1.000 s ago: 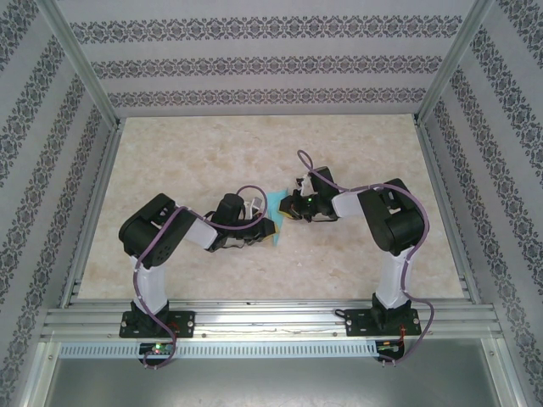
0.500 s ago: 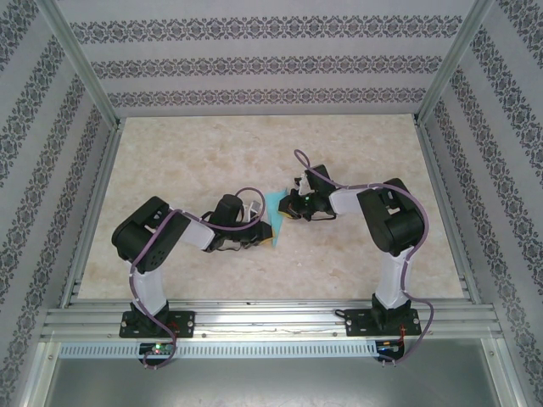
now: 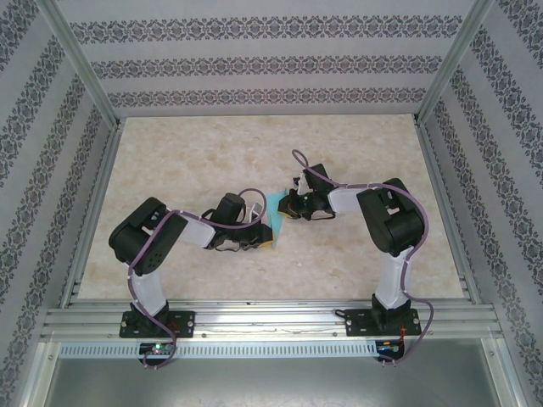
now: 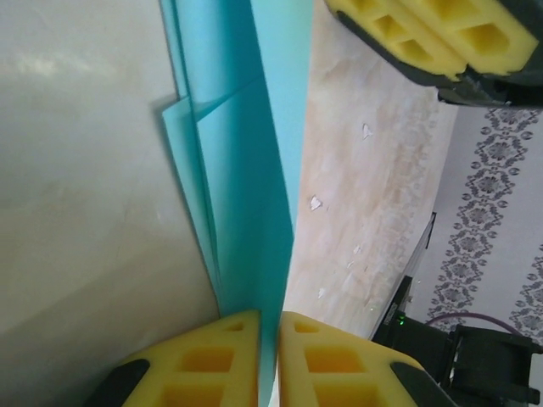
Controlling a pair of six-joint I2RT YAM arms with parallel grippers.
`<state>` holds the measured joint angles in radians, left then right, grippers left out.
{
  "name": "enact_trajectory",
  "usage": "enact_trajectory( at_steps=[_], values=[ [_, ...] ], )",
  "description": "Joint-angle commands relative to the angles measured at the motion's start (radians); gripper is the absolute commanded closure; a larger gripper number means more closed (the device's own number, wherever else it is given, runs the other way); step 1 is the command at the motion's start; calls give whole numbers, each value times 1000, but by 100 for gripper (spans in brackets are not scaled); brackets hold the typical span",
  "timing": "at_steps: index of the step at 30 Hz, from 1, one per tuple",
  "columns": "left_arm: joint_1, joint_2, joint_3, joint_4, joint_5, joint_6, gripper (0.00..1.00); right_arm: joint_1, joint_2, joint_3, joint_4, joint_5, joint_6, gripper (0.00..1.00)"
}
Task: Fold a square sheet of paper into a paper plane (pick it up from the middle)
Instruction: Fold the wing for the fifth time at the center of the table.
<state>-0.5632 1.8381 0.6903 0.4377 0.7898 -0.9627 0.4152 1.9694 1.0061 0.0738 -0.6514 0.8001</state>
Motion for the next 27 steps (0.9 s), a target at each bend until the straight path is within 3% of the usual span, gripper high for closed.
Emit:
enact_trajectory(
  at_steps=[1,3,7,11,17,27],
  values=[
    [-13,-11,-12,-195,9,63,89,37,63,-11,-68,42,-22,89],
    [-14,-8,-12,-196,17,67,96,37,60,-15,-66,45,-23,89],
    [-18,-6,-12,-181,49,66,97,37,63,-14,-66,47,-22,90],
    [-18,-8,-9,-170,62,67,85,39,60,-18,-66,48,-22,90],
    [-20,-14,17,-264,48,112,97,38,65,-17,-66,51,-22,90],
    [-21,-78,6,-263,54,107,80,42,72,-17,-60,49,-14,90]
  ],
)
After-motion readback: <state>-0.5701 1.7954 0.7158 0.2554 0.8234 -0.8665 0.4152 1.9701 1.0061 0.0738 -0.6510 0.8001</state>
